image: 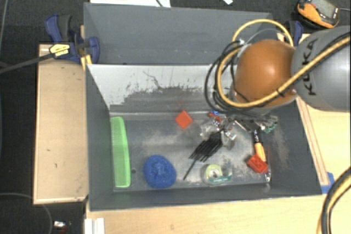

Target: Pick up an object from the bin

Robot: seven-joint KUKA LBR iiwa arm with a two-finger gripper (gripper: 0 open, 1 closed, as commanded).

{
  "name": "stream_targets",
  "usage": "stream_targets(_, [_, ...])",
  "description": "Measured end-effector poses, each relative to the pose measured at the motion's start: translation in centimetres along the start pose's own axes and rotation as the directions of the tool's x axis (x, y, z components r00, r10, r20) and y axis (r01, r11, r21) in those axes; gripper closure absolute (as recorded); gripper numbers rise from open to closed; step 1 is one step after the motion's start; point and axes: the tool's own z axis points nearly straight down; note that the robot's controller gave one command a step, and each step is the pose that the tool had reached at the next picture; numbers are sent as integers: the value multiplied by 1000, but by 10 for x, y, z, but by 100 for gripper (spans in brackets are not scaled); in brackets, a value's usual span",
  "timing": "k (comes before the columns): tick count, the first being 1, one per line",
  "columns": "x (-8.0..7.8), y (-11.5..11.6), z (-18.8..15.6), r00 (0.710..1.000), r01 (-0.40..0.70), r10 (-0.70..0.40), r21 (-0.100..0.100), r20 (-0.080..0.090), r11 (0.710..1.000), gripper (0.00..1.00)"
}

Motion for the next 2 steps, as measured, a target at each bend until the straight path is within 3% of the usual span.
stream_targets(2, [0,0,-59,1000,-1,1,-3,-3,1000,100])
